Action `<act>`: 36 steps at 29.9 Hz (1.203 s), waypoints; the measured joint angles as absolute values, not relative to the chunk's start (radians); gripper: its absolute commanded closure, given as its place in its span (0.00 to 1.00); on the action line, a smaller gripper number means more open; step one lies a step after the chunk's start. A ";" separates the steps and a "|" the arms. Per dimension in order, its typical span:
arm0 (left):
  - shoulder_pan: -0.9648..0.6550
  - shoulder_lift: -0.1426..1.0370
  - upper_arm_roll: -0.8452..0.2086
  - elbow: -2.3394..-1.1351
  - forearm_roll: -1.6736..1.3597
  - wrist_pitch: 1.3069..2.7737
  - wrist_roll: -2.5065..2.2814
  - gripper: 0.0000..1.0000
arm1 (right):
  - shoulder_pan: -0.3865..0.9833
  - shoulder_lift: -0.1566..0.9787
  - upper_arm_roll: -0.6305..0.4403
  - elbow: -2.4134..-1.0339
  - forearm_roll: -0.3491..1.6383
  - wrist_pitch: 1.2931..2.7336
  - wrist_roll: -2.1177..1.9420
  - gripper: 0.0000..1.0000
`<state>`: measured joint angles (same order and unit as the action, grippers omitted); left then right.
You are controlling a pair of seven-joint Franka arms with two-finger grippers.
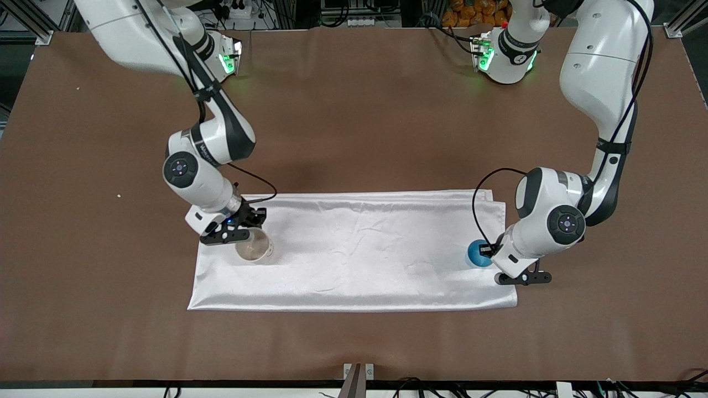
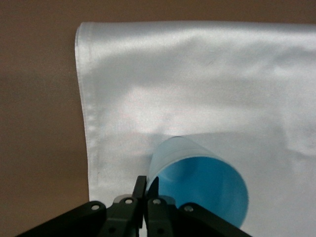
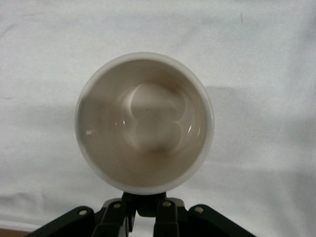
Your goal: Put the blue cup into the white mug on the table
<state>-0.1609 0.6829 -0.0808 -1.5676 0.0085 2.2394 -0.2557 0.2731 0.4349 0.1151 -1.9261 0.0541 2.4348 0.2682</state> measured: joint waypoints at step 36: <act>-0.294 0.492 -0.084 -1.553 0.008 2.021 -0.446 1.00 | 0.709 0.190 0.229 -2.212 0.029 2.497 0.896 1.00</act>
